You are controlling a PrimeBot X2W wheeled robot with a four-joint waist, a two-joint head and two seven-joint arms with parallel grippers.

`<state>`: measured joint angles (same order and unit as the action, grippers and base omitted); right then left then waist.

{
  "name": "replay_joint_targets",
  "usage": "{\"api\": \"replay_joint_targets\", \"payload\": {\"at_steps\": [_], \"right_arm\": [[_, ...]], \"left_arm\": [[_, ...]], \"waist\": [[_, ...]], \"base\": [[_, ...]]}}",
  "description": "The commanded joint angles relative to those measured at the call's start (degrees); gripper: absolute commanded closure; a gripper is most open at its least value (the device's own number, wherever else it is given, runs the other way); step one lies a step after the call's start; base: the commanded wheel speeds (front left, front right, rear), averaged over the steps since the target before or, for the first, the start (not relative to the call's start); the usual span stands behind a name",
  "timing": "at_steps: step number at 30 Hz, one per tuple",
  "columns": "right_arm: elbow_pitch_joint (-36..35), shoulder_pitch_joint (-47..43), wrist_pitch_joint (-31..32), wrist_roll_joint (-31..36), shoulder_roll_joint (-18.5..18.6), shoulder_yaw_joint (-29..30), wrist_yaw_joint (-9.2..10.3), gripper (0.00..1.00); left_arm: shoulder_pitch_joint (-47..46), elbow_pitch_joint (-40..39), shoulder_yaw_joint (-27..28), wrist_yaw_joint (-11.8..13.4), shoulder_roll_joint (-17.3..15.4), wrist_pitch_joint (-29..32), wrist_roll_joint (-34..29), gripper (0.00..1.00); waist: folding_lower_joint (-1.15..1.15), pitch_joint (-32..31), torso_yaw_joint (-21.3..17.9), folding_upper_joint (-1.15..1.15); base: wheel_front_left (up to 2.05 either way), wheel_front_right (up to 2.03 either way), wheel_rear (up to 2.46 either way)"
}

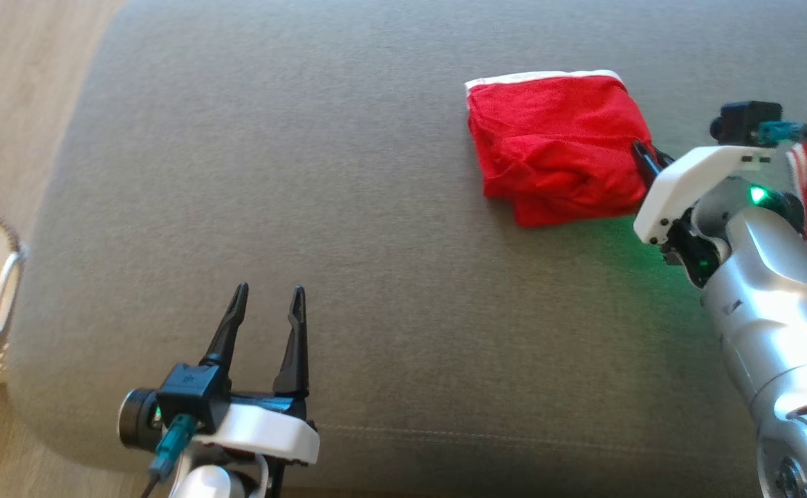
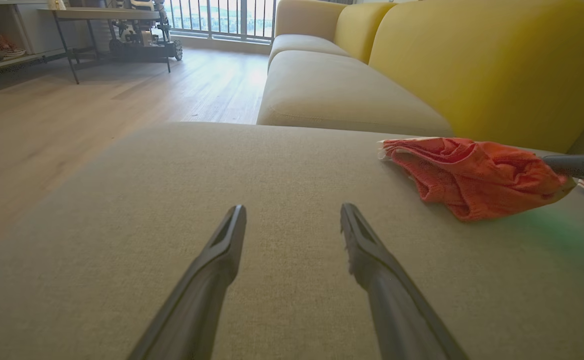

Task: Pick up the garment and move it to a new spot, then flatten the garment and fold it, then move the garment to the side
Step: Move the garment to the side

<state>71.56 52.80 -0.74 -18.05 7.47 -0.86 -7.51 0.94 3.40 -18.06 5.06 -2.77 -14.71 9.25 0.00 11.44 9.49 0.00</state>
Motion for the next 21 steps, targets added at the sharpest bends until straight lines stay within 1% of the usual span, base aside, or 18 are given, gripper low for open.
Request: {"api": "replay_joint_targets", "payload": {"at_steps": [1,4,5,9,16,21], "right_arm": [[-2.11,0.87,-1.11,0.56,-0.69,-1.53,0.02,1.0],[-3.36,0.74,-3.08,1.52,0.06,-4.29,0.02,1.0],[-4.16,0.86,-4.36,2.18,1.12,-5.75,0.02,1.0],[-5.3,1.57,-5.86,3.79,3.78,-8.08,0.02,1.0],[-7.49,2.9,-6.98,4.94,8.86,-9.14,0.02,1.0],[-9.2,2.71,-6.55,5.0,12.42,-8.3,0.02,1.0]], "left_arm": [[-0.99,-2.06,1.91,0.26,-0.1,-0.29,0.0,0.0],[-0.65,-2.84,2.56,-0.05,-0.1,-0.29,0.02,0.0],[-0.45,-3.2,3.05,-0.35,-0.1,-0.29,-0.23,0.0],[-0.55,-3.51,4.1,-0.9,-0.1,-0.29,-0.97,0.0],[-1.24,-3.49,5.25,-1.95,-0.1,-0.29,-2.16,0.0],[-1.54,-3.33,5.78,-2.57,-0.1,-0.29,-2.73,0.0]], "waist": [[0.0,-0.35,-1.39,0.0],[0.0,-0.42,-4.0,0.0],[0.0,-0.38,-5.98,0.0],[0.0,-0.11,-10.24,0.0],[0.0,0.88,-15.77,0.0],[0.0,1.69,-18.3,0.0]], "base": [[0.0,0.0,0.0],[0.0,0.0,0.0],[0.0,0.0,0.0],[0.0,0.0,0.0],[0.0,0.0,0.0],[0.0,0.0,0.0]]}}
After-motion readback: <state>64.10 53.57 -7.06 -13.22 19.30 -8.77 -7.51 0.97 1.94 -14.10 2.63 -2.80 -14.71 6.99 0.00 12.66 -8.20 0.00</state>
